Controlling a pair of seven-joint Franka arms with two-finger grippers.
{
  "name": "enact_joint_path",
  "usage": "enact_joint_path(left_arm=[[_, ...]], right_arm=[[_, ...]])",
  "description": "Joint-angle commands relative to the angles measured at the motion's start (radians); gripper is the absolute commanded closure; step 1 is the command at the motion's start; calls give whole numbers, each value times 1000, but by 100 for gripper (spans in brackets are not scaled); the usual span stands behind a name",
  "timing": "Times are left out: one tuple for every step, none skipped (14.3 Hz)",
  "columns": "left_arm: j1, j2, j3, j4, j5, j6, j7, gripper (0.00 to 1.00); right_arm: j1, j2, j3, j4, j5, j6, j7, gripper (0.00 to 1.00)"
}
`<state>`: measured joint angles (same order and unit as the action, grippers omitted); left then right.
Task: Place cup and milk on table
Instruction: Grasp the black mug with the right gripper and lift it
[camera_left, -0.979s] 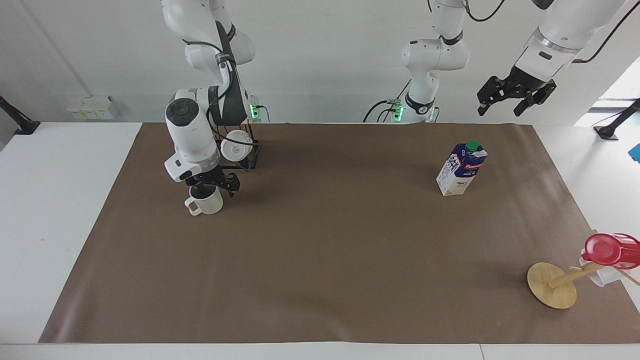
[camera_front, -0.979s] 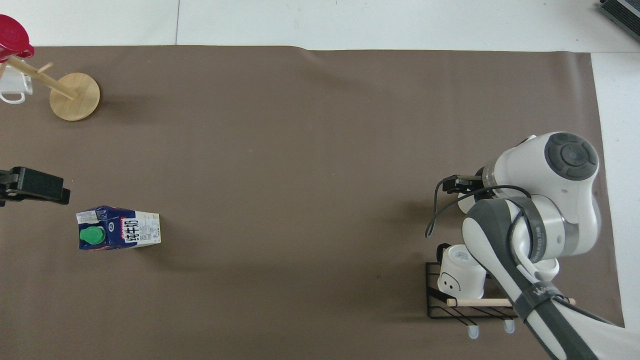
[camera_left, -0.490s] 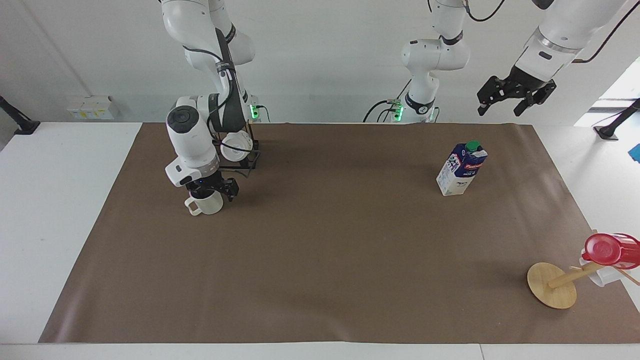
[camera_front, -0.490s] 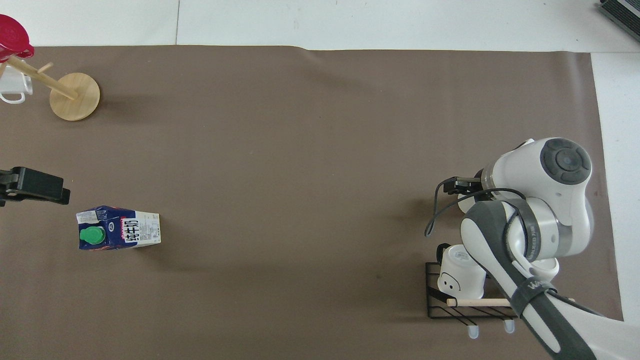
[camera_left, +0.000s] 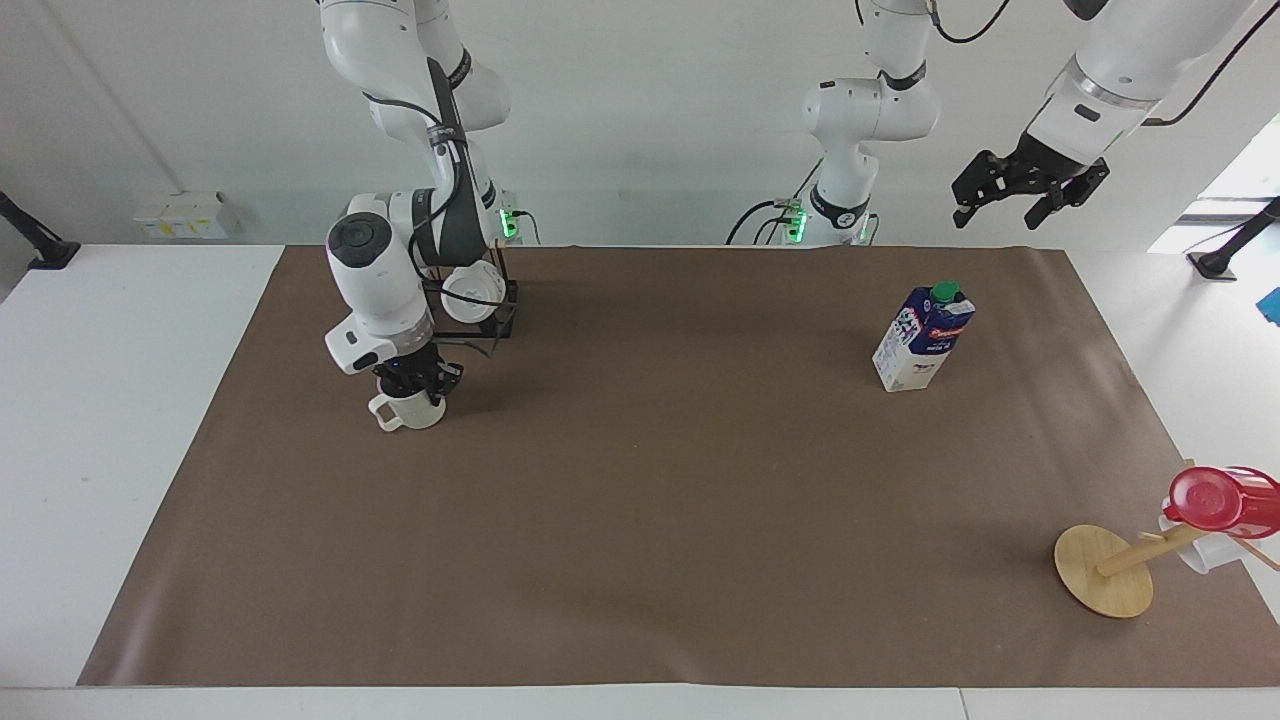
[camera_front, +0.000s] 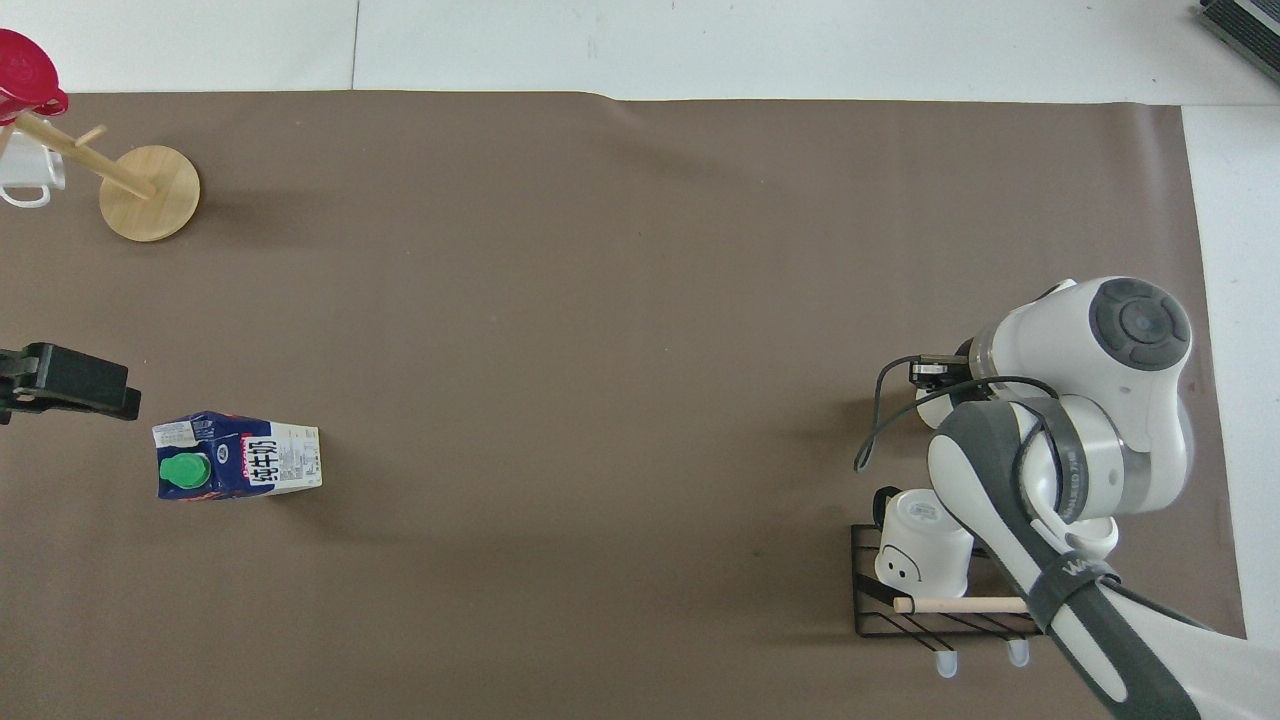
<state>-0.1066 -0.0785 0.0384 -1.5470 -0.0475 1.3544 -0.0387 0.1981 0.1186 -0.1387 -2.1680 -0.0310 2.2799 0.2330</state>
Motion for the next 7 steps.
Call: enact_joint_path(left_arm=[[-7,-12,9,-2,-3,-18,0,0],[-7,-12,9,-2,-3,-18,0,0],[-7,-12,9,-2,-3,-18,2,0],[-7,-12,9,-2,-3,-18,2,0],[-7,-12,9,-2,-3,-18,2,0],[-7,-12,11,-2,-3,-18,2,0],[-7,-12,9,-2,-3,-20,2,0]], right_arm=[[-22,10,8,5,16,24,-15,100],[-22,10,8,13,16,23,-15,100],[-23,12,8,20,16,21,-18,100],[-25,12,8,36,16,10,-18,100],[-25,10,8,45,16,9,-14,100],[-22,7,8,53,16,7,-8,100],[-20,3,8,66,16,0,-6,100]])
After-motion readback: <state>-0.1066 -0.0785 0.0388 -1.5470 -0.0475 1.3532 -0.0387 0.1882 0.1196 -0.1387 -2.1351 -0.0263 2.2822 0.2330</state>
